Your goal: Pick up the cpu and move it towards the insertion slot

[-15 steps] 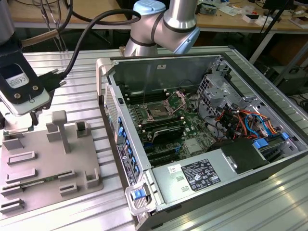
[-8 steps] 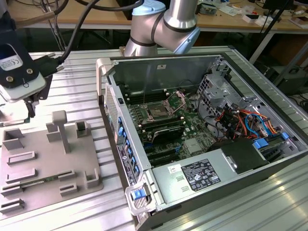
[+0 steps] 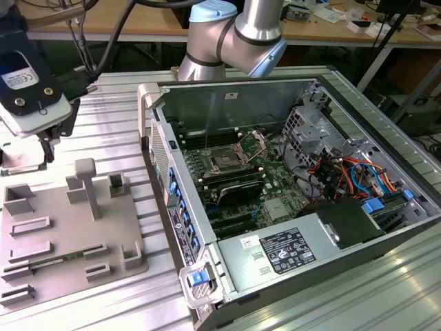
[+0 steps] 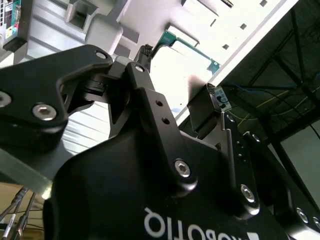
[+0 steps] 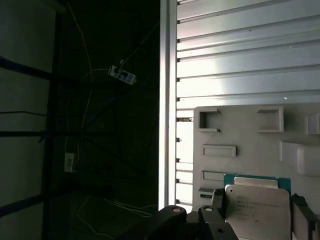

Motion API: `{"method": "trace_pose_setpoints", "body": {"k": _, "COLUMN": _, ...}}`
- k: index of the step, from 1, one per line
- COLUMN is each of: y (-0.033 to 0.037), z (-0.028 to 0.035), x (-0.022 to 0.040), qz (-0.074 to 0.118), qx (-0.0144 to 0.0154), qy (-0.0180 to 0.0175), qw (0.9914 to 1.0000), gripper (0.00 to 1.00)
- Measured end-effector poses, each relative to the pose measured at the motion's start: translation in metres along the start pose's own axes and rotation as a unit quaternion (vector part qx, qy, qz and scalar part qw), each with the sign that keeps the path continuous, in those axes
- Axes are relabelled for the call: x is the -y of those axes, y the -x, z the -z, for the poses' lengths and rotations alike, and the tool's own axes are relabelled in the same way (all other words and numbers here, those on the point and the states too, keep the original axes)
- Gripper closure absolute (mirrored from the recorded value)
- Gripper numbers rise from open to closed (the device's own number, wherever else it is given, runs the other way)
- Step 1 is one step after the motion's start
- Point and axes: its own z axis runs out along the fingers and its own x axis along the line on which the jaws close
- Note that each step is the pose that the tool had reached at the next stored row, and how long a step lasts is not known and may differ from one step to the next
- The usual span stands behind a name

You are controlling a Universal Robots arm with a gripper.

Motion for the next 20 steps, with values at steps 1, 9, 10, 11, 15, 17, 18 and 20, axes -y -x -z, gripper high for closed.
{"method": "trace_pose_setpoints", "body": {"k": 1, "y": 0.0017, "z": 0.0001, "x": 0.0, "qz": 0.0, "qx": 0.0, "qy": 0.0, "qw": 1.0, "gripper": 0.45}}
{"method": "trace_pose_setpoints", "body": {"k": 9, "y": 0.0145, "z": 0.0007, "x": 0.0001, "qz": 0.0, "qx": 0.0, "qy": 0.0, "qw": 1.0, "gripper": 0.45}}
{"method": "trace_pose_setpoints", "body": {"k": 10, "y": 0.0148, "z": 0.0006, "x": 0.0001, "qz": 0.0, "qx": 0.0, "qy": 0.0001, "qw": 1.0, "gripper": 0.45}}
{"method": "trace_pose_setpoints", "body": {"k": 11, "y": 0.0149, "z": 0.0007, "x": 0.0001, "qz": 0.0, "qx": 0.0, "qy": 0.0001, "qw": 1.0, "gripper": 0.45}}
{"method": "trace_pose_setpoints", "body": {"k": 15, "y": 0.0156, "z": 0.0047, "x": -0.0001, "qz": 0.0, "qx": 0.0, "qy": 0.0, "qw": 1.0, "gripper": 0.45}}
{"method": "trace_pose_setpoints", "body": {"k": 17, "y": 0.0158, "z": 0.0075, "x": -0.0003, "qz": 0.0, "qx": 0.0001, "qy": 0.0, "qw": 1.0, "gripper": 0.45}}
{"method": "trace_pose_setpoints", "body": {"k": 18, "y": 0.0164, "z": 0.0076, "x": -0.0003, "qz": 0.0, "qx": 0.0001, "qy": 0.0001, "qw": 1.0, "gripper": 0.45}}
{"method": "trace_pose_setpoints", "body": {"k": 20, "y": 0.0193, "z": 0.0078, "x": -0.0003, "qz": 0.0, "qx": 0.0001, "qy": 0.0, "qw": 1.0, "gripper": 0.45}}
